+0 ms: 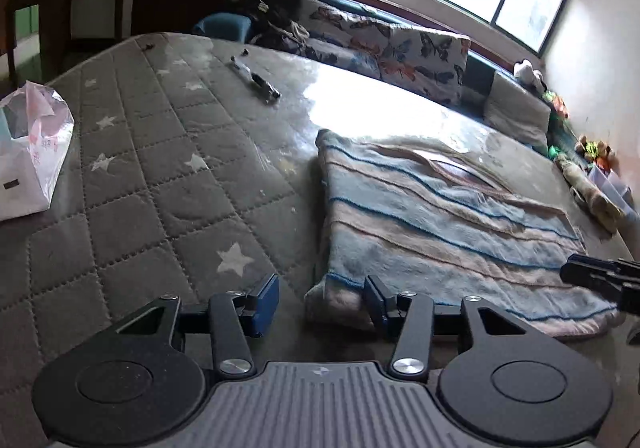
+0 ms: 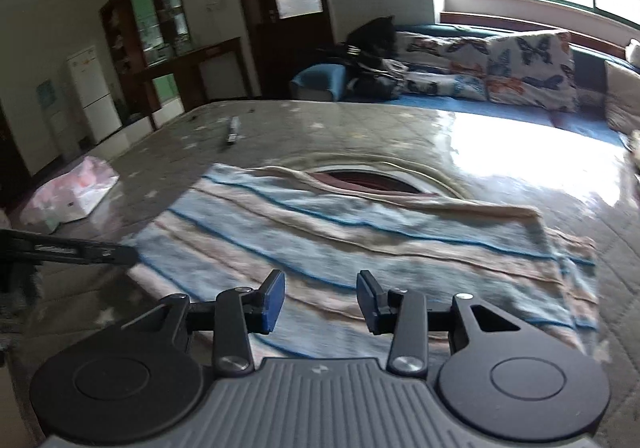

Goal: Fold clothes
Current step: 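Grasp the striped towel's folded edge with the left gripper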

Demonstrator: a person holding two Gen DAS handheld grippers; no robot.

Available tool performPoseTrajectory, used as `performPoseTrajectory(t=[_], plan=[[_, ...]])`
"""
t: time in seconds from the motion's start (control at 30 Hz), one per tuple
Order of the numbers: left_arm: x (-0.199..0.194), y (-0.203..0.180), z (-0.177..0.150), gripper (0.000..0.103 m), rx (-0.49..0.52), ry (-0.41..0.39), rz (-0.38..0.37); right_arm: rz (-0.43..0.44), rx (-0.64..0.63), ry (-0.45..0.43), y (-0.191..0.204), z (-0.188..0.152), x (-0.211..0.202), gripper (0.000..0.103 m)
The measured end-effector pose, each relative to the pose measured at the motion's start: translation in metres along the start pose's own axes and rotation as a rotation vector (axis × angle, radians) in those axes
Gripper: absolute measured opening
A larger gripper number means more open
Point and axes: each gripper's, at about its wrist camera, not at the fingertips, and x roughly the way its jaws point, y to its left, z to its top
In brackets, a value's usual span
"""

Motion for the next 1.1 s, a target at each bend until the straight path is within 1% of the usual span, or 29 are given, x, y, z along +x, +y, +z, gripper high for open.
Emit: performPoseTrajectory(t=[0.03,0.1,0.17,0.2,0.27,0.43,0.53,0.6,0.67,0.77,0.87,0.9,0.93,1.0,1.1], plan=[[0.001,-0.001,-0.001,0.037,0.002,-0.002,-0.001,0.008,-0.01,0.0,0.005,0.001,0.0,0.04],[0.002,0.0,-0.002,0.025,0.0,0.001,-0.018,0.02,-0.025,0.003,0.014,0.004,0.001,0.04],[0.002,0.0,-0.003,0.024,-0.004,0.002,-0.034,0.037,-0.035,0.011,0.021,0.009,0.002,0.04],[-0.001,-0.001,-0.002,0.018,-0.012,-0.007,-0.039,0.046,-0.038,0.017,0.024,0.011,0.003,0.04],[-0.006,-0.003,-0.001,0.012,-0.028,-0.026,-0.049,0.064,-0.045,0.03,0.031,0.018,0.006,0.04],[-0.019,-0.007,0.001,0.01,-0.068,-0.072,-0.075,0.103,-0.07,0.051,0.051,0.045,0.016,0.04],[-0.026,-0.01,0.002,0.01,-0.09,-0.1,-0.09,0.12,-0.096,0.071,0.071,0.068,0.03,0.04],[-0.028,-0.01,0.004,0.01,-0.091,-0.115,-0.103,0.117,-0.119,0.077,0.082,0.077,0.038,0.04],[-0.023,0.0,0.007,0.011,-0.132,-0.103,-0.12,0.117,-0.135,0.08,0.091,0.083,0.044,0.04],[-0.016,0.013,0.006,0.013,-0.175,-0.077,-0.115,0.123,-0.151,0.08,0.101,0.086,0.049,0.04],[-0.016,0.017,-0.003,0.015,-0.2,-0.068,-0.1,0.108,-0.169,0.1,0.103,0.081,0.052,0.04],[-0.016,0.018,-0.005,0.02,-0.206,-0.066,-0.094,0.104,-0.166,0.109,0.102,0.08,0.054,0.04],[-0.016,0.018,-0.008,0.031,-0.213,-0.064,-0.087,0.101,-0.162,0.116,0.101,0.079,0.055,0.04],[-0.015,0.017,-0.012,0.042,-0.228,-0.06,-0.069,0.099,-0.163,0.122,0.101,0.08,0.056,0.04],[-0.013,0.015,-0.015,0.047,-0.243,-0.045,-0.065,0.104,-0.173,0.126,0.105,0.082,0.056,0.04]])
